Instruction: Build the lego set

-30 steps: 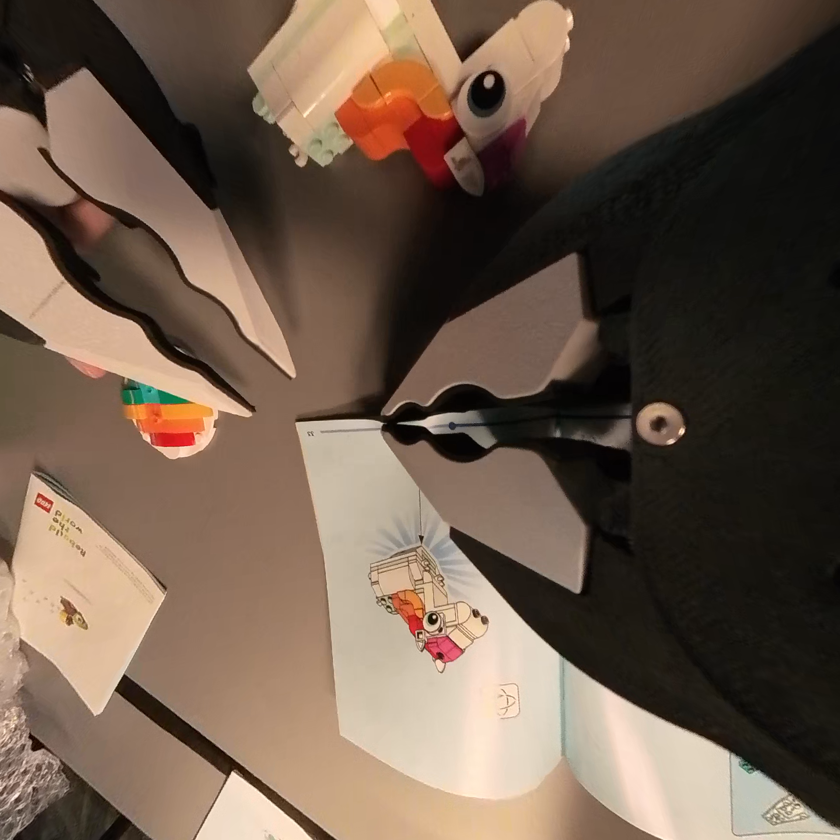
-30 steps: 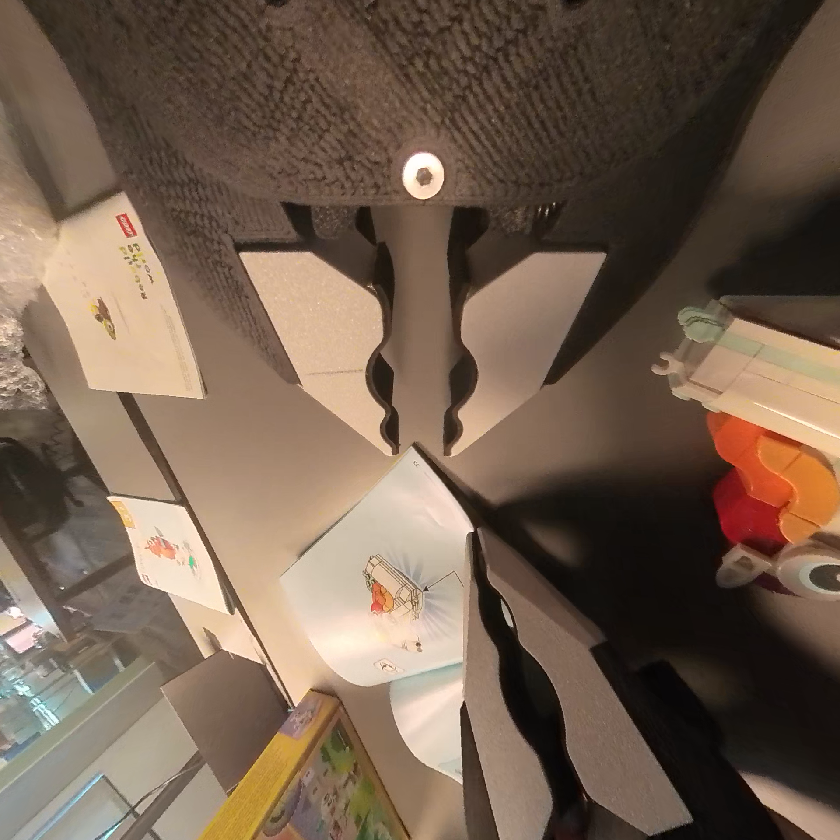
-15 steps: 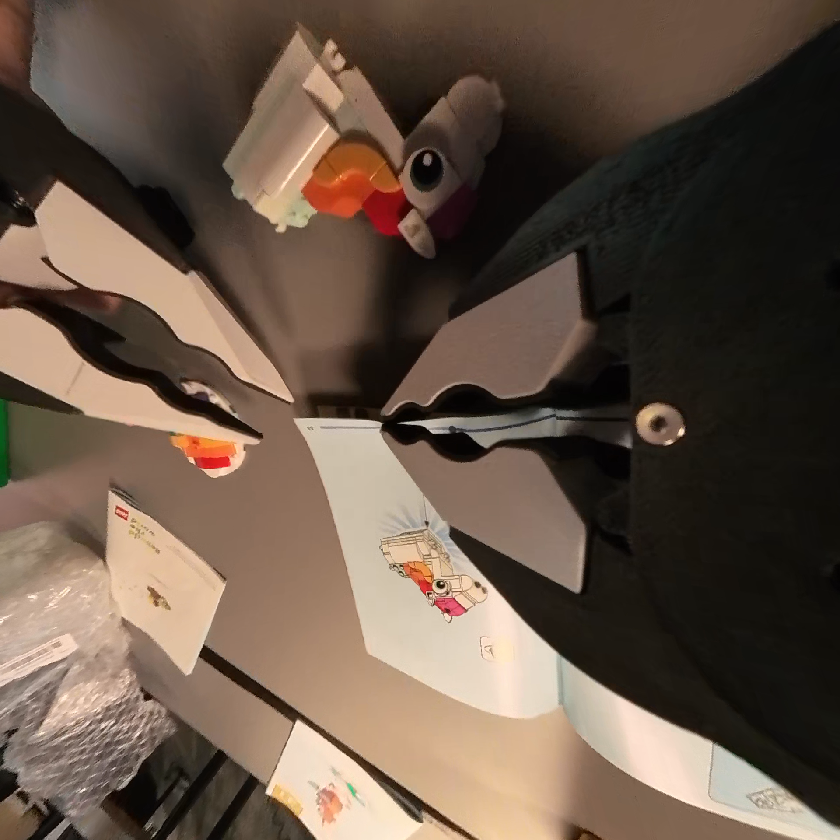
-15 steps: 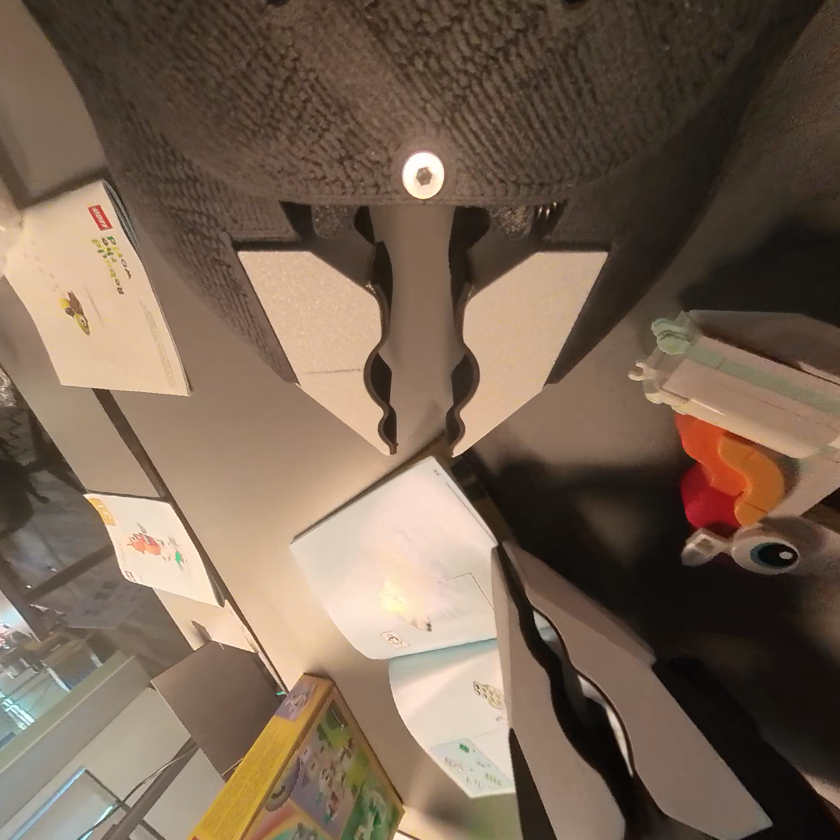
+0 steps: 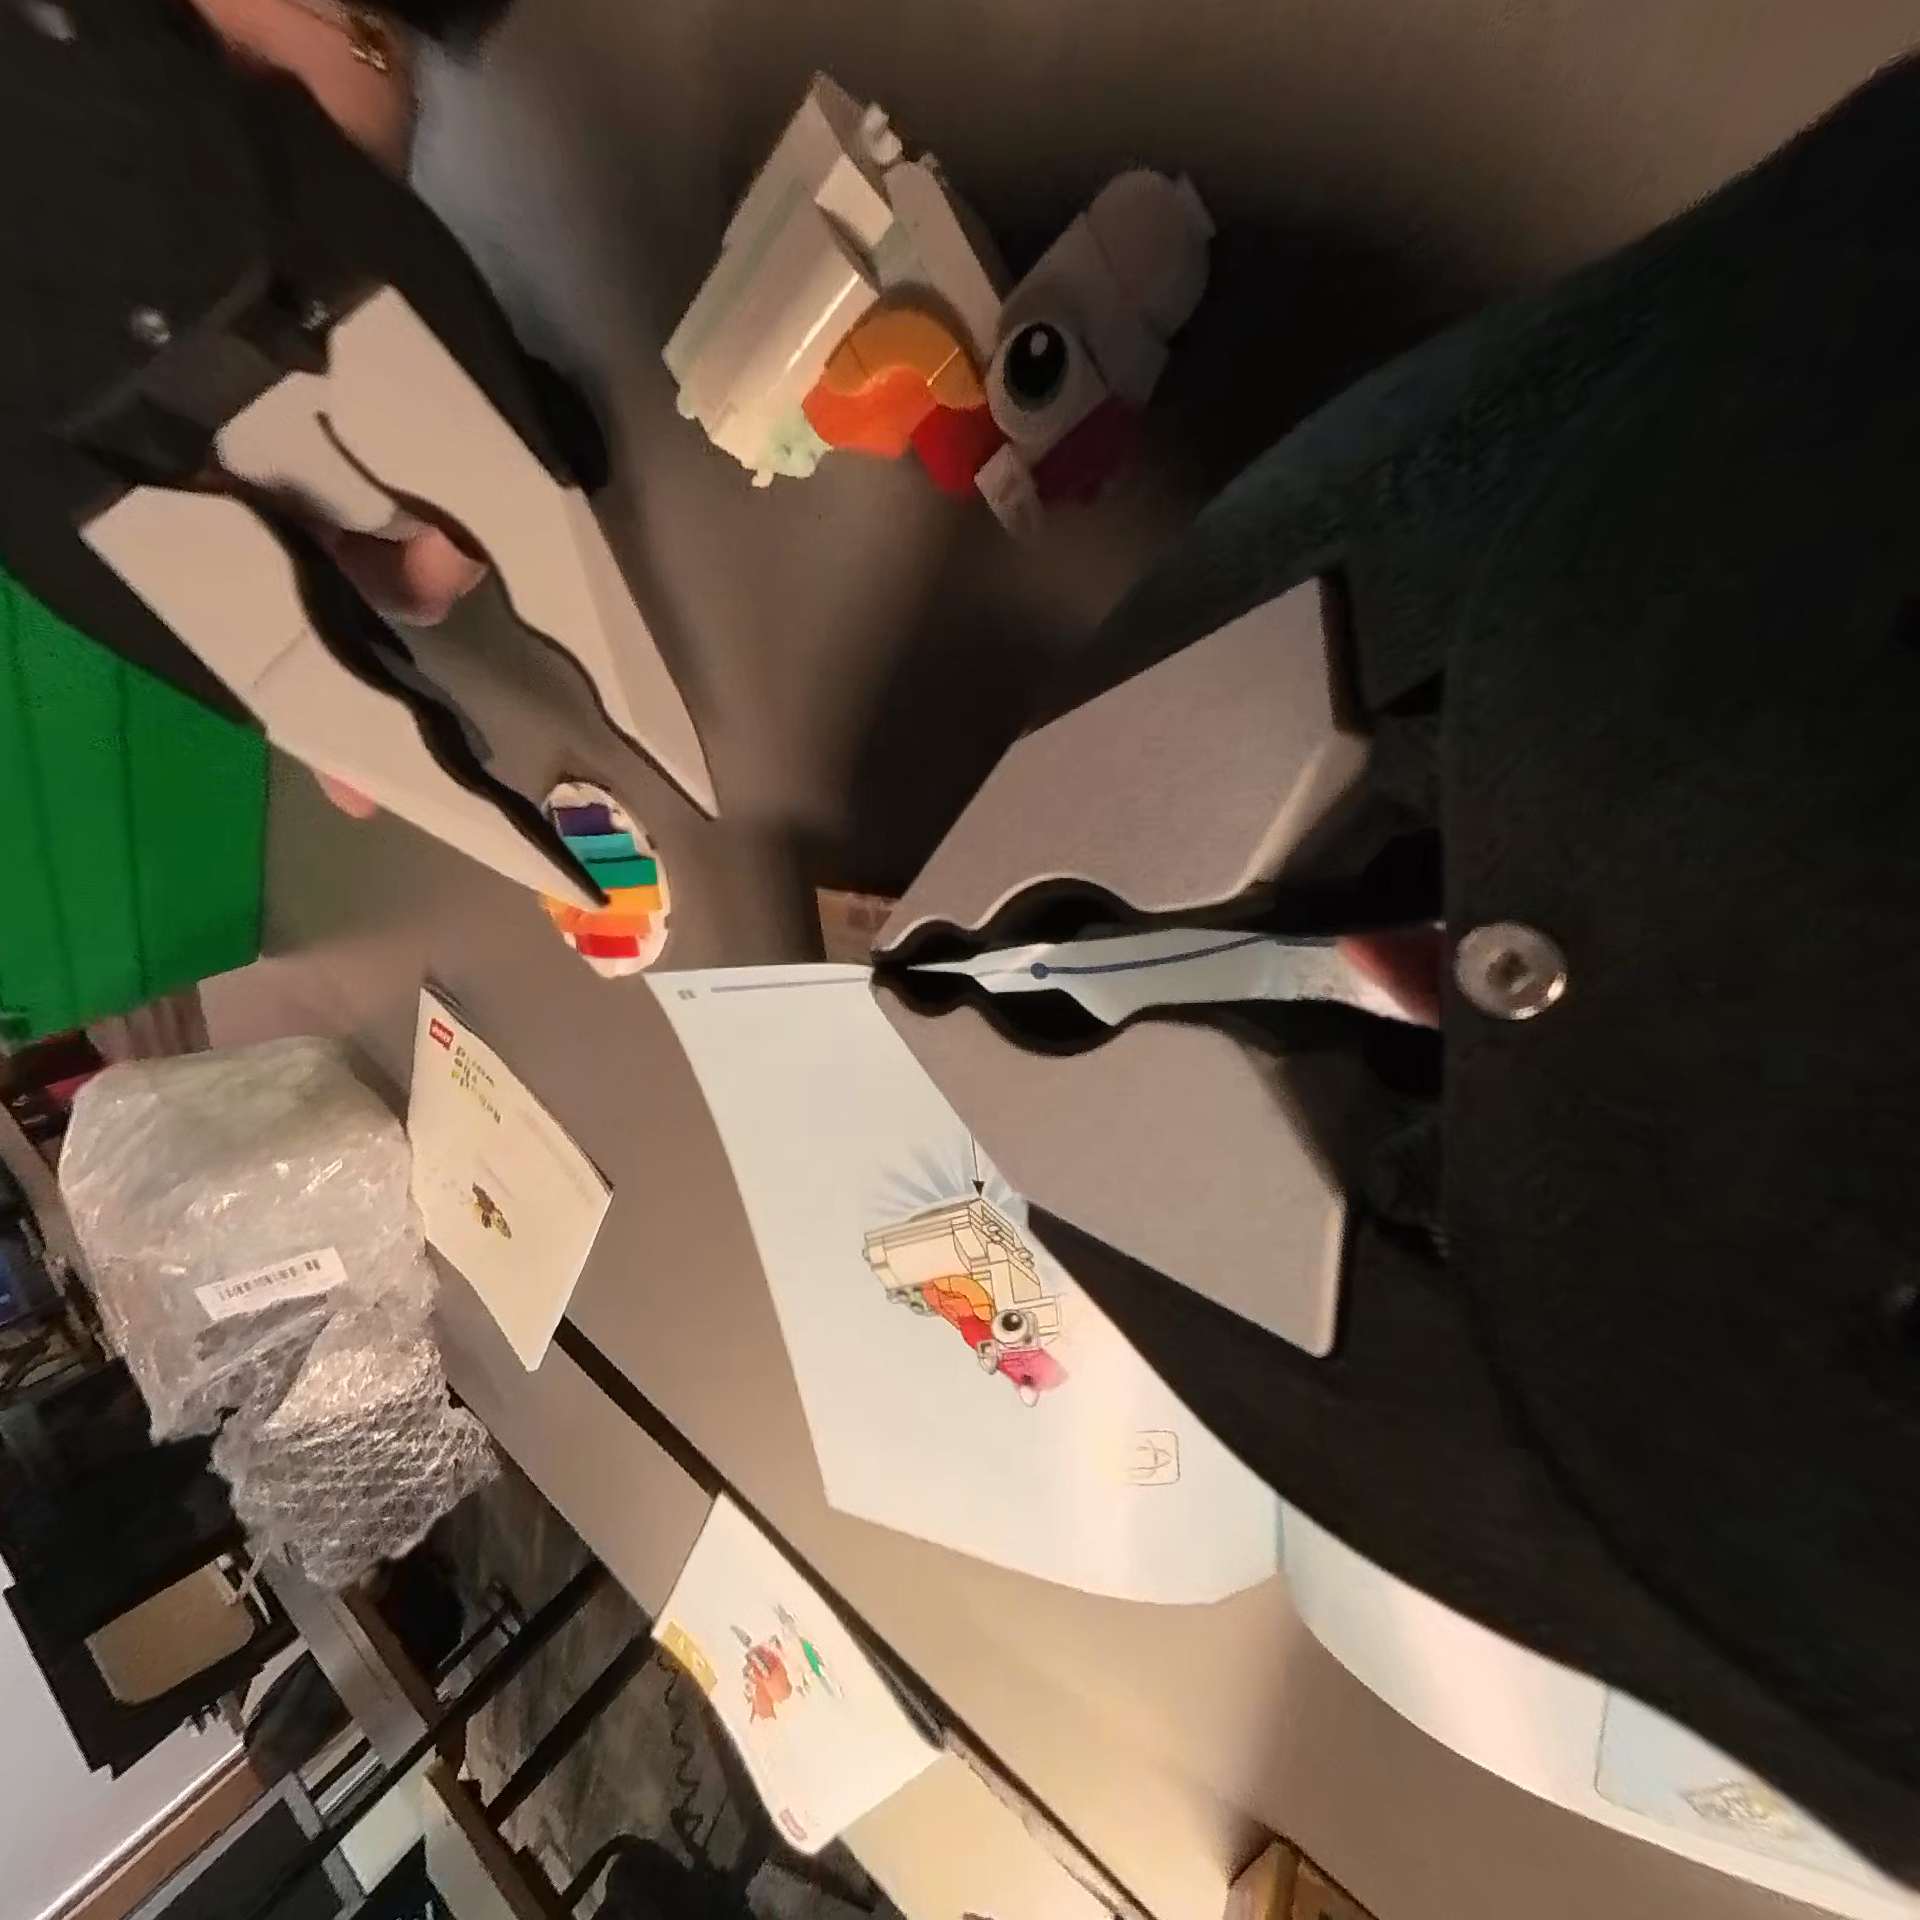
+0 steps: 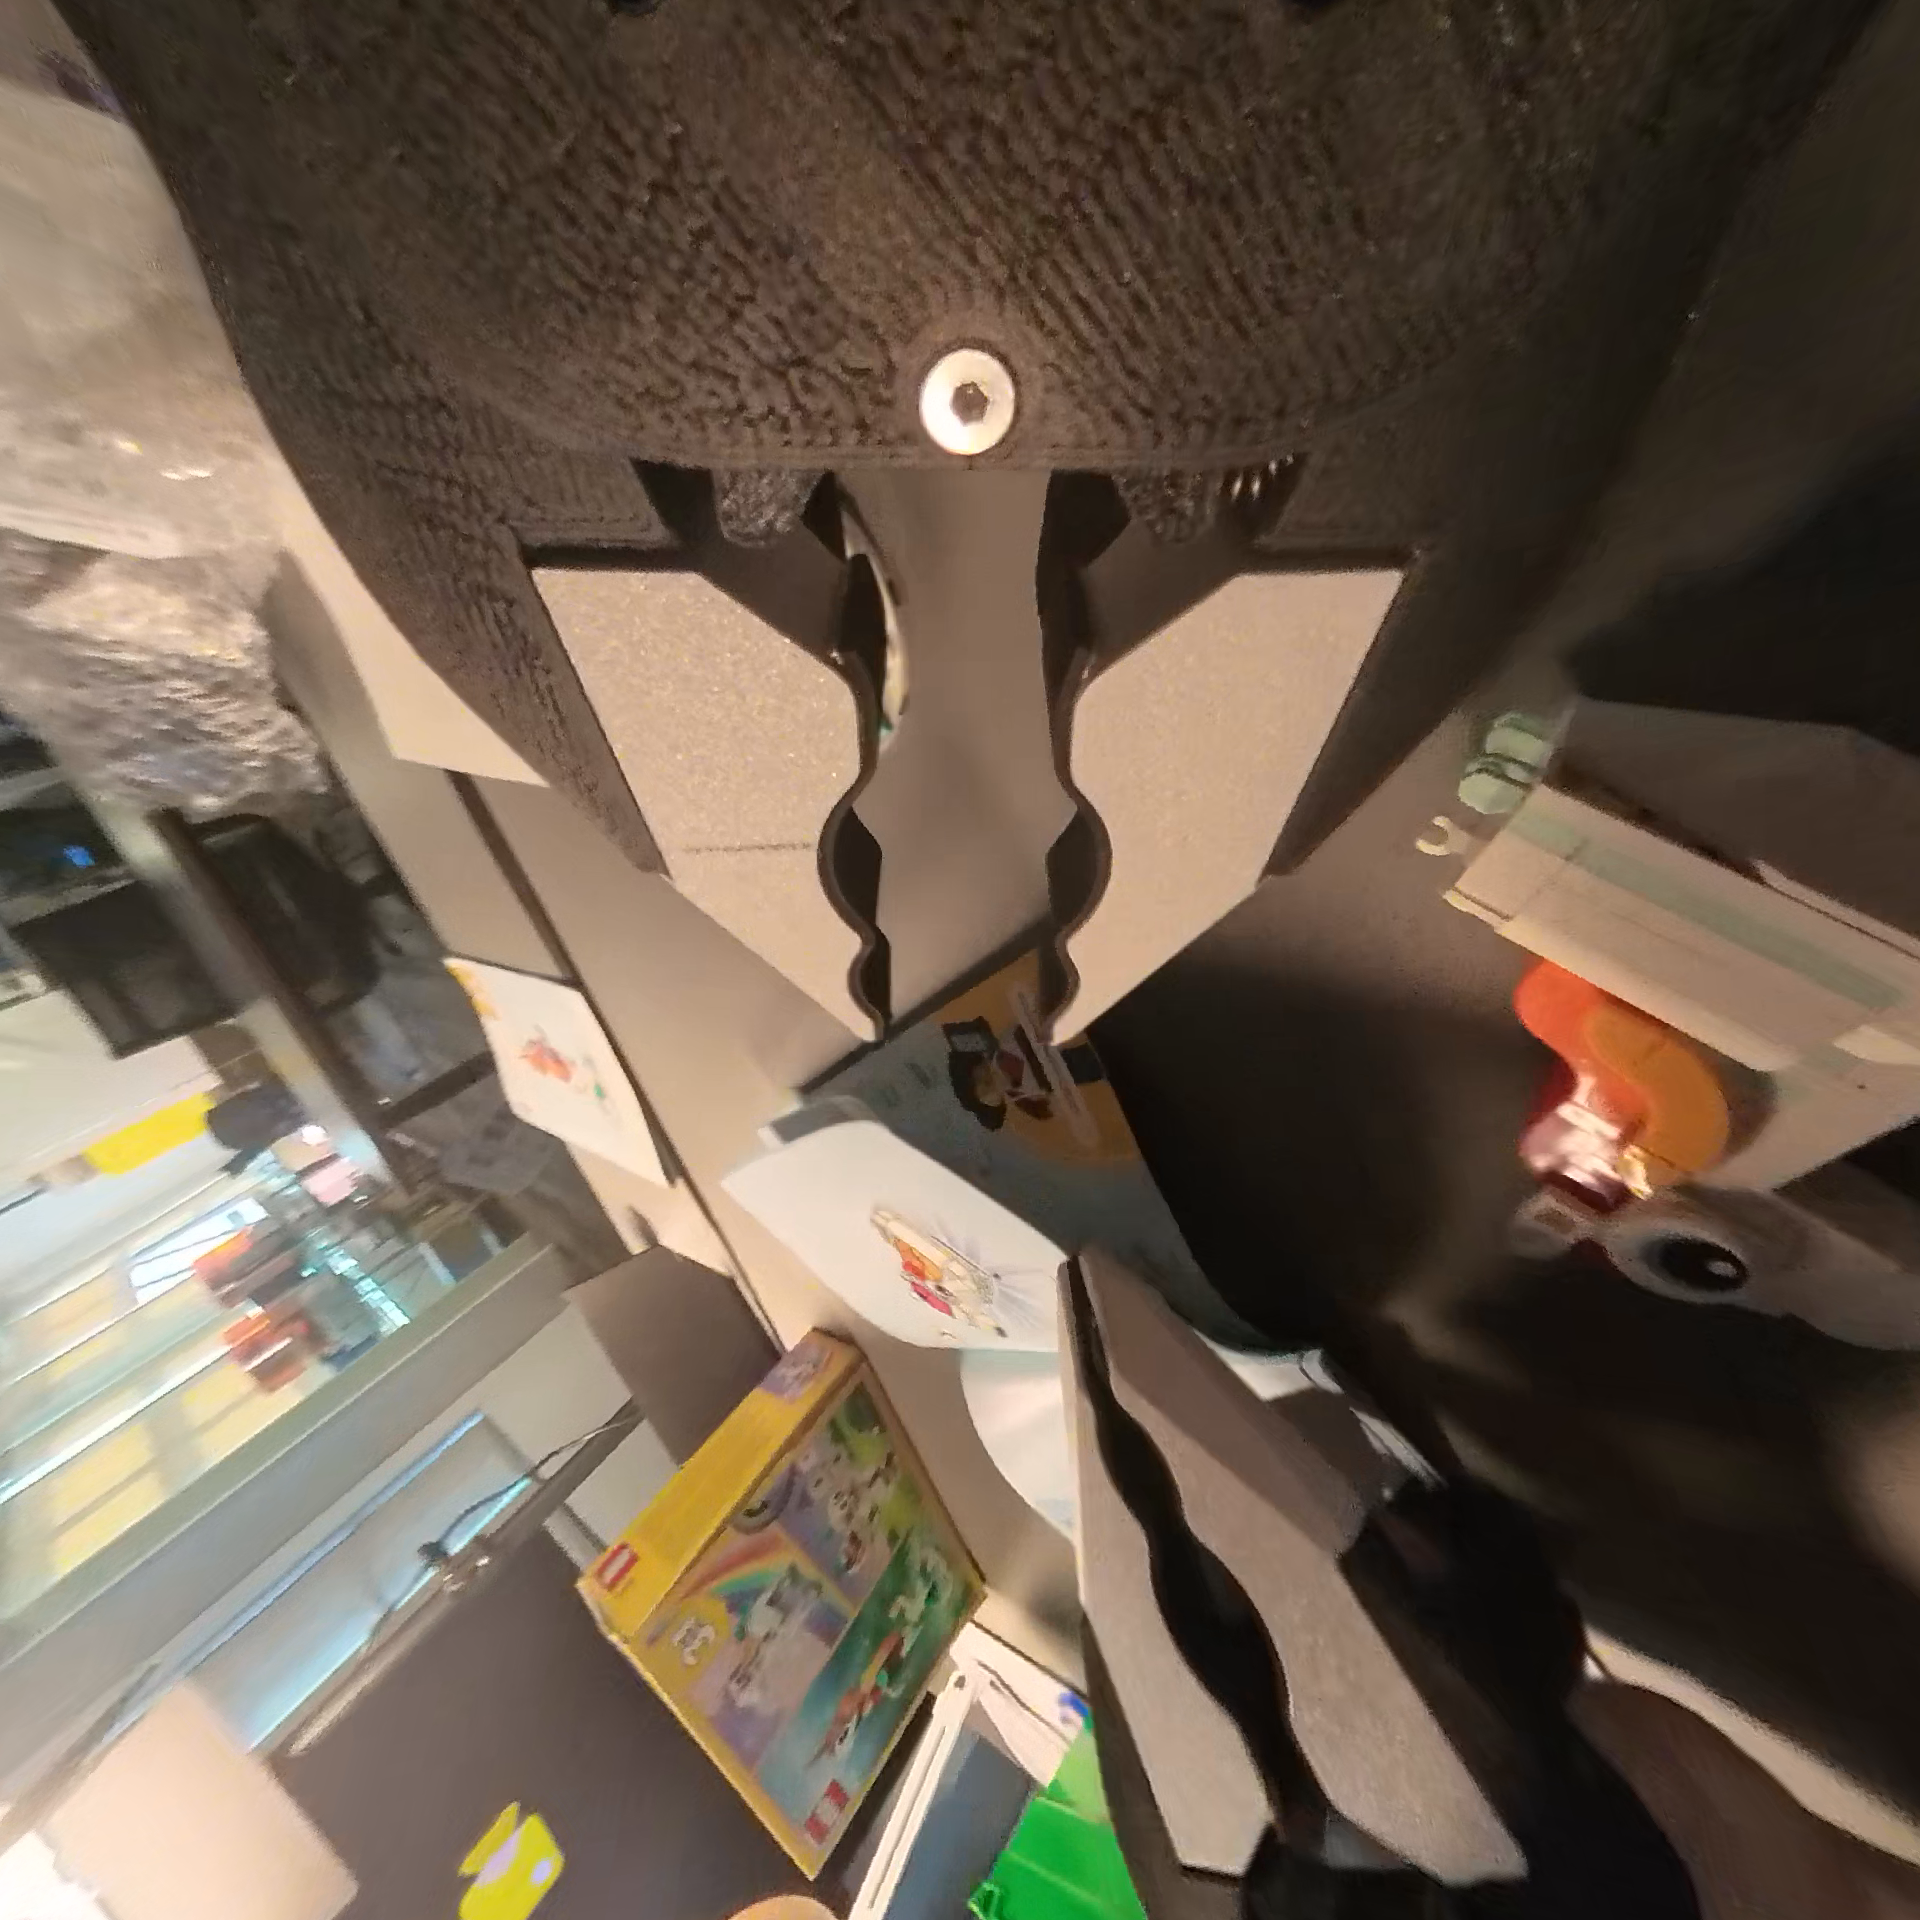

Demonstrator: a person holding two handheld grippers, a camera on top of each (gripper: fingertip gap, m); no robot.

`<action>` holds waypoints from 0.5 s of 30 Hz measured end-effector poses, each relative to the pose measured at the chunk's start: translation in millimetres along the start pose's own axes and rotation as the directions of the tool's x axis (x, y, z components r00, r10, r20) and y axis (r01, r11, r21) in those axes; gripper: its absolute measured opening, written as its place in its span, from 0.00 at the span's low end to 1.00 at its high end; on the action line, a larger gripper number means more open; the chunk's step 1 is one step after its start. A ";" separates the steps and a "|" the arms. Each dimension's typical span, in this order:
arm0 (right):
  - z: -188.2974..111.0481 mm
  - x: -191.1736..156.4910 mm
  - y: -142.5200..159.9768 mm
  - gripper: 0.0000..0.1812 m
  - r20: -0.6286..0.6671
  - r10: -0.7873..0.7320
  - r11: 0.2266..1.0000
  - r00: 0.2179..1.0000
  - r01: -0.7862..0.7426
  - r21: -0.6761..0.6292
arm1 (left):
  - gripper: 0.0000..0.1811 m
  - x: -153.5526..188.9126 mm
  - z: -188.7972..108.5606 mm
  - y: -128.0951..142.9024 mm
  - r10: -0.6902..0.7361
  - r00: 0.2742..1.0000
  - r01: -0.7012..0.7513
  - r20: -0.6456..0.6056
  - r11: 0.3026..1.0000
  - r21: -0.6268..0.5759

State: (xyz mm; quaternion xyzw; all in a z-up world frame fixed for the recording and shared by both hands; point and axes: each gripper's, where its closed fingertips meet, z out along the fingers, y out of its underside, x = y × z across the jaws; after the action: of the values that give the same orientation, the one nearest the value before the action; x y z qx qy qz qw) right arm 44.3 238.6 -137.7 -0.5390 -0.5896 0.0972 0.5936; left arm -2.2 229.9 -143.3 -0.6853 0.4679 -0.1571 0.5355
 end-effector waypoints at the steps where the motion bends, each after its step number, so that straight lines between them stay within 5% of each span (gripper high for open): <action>1: 0.1 1.6 -0.3 0.14 -0.021 -0.031 1.000 0.999 0.031 -0.002 | 0.00 -1.2 -0.8 -0.9 -0.019 1.000 0.019 -0.007 1.000 0.008; 9: 1.9 12.8 -12.2 0.14 -0.176 -0.241 0.970 0.954 0.243 -0.012 | 0.00 -4.0 -3.3 -3.0 -0.071 0.997 0.072 -0.029 0.997 0.032; 15: 11.9 4.4 -7.8 0.14 -0.150 -0.316 0.949 0.937 0.310 -0.057 | 0.00 2.2 -2.9 -2.9 -0.040 0.998 0.041 -0.053 0.999 0.028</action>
State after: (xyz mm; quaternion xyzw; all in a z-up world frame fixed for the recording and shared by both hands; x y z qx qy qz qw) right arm 31.9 245.0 -132.5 -0.4539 -0.6206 -0.0509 0.6373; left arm -1.8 226.3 -140.2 -0.6825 0.4654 -0.1925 0.5297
